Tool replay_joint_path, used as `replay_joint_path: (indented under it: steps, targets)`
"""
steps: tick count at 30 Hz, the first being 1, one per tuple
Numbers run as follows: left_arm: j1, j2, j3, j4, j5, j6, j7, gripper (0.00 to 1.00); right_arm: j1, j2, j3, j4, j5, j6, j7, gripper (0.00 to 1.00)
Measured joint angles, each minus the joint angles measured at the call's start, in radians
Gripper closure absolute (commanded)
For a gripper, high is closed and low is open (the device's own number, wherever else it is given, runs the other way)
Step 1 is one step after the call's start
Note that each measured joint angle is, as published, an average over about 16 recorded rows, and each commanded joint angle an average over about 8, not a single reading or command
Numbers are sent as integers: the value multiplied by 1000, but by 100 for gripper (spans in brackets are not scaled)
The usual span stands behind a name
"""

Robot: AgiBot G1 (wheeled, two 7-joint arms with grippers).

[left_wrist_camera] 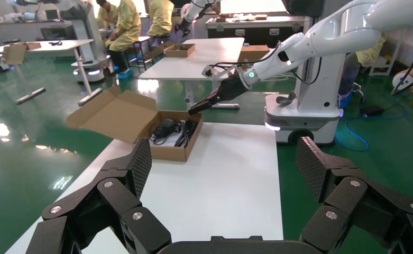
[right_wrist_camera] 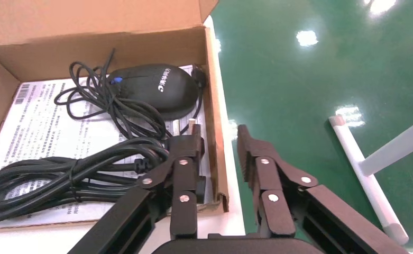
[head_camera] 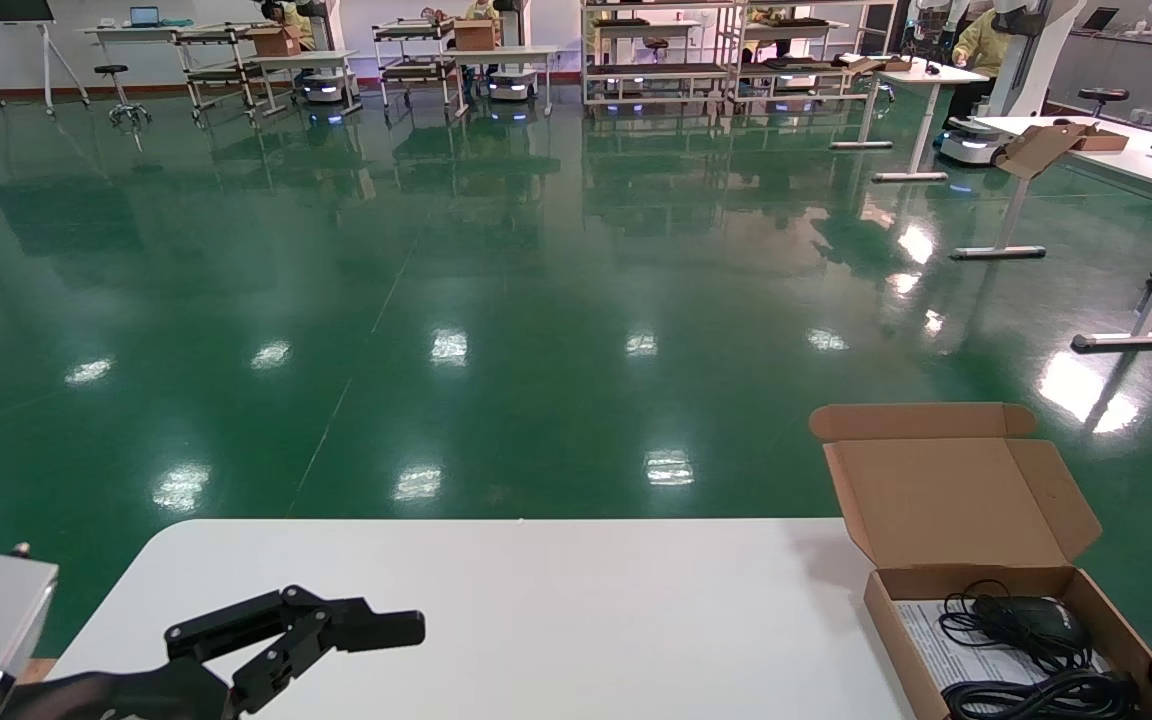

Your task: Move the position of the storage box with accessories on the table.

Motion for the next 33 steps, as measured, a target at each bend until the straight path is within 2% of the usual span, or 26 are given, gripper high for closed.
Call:
replay_joint_path:
  steps: [8,25,33]
  targets:
    - [0,0,0,0,0,0,0,0,5,10,30,5,43,-56,-9,0]
    - [0,0,0,0,0,0,0,0,19,31,113,39,166,-310,54,0]
    - [0,0,0,0,0,0,0,0,11,17,149,37,218,-377,88,0]
